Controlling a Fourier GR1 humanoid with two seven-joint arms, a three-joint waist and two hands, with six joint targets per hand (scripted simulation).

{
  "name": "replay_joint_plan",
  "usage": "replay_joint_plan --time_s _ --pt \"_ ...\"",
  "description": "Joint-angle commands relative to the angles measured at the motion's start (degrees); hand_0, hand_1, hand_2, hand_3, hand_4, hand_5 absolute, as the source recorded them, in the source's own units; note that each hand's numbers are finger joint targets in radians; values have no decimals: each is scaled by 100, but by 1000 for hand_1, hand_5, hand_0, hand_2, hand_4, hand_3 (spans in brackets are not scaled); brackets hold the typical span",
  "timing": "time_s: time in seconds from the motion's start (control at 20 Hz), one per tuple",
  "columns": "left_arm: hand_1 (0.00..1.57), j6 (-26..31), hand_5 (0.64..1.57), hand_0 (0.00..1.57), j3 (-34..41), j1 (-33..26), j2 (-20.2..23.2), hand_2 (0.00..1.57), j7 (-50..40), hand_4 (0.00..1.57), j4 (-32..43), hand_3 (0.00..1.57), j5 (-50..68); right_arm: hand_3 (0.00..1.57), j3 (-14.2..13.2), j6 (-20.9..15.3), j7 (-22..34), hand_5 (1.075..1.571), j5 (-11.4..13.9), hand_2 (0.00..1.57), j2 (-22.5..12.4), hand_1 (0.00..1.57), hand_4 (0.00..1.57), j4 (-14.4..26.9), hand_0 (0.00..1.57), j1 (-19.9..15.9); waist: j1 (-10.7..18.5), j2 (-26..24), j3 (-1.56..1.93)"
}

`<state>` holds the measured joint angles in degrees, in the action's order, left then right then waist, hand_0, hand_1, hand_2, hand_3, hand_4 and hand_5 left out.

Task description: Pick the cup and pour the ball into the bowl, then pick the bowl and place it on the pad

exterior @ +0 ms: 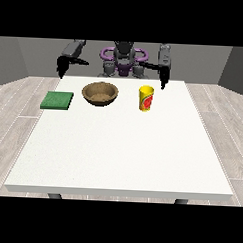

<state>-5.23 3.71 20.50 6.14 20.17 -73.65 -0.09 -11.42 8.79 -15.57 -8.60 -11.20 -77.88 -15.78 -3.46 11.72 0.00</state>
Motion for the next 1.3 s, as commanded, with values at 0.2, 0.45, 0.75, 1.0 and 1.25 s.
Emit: replay_joint_plan --time_s 0.2,0.45,0.75,1.0,1.25 --pt "0 -228 1238 0 123 221 -271 0 1265 0 1106 0 -164 0 -413 573 -667 1563 -298 0 -411 0 0 804 0 -191 -79 345 1" --pt "0 -301 1271 0 464 511 -271 0 2019 0 2144 0 -66 0 -261 601 -712 1559 -242 0 -298 0 0 639 0 -27 -369 487 -2" --pt "0 -276 1219 0 652 955 -100 0 2005 0 2802 0 18 0 -483 990 -1013 1559 -369 0 -621 0 0 1166 0 -97 -335 361 0" --pt "1294 -1713 1513 1294 445 1105 397 1571 2049 805 2874 1571 -1034 0 -524 872 -802 1563 -461 0 -658 0 0 1124 0 -594 -514 707 10" --pt "1331 -2524 1509 1331 641 1365 50 1571 2291 864 3342 1571 -1092 0 -744 1313 -694 1557 -706 0 -1175 0 0 1070 0 -704 -952 1036 -1"
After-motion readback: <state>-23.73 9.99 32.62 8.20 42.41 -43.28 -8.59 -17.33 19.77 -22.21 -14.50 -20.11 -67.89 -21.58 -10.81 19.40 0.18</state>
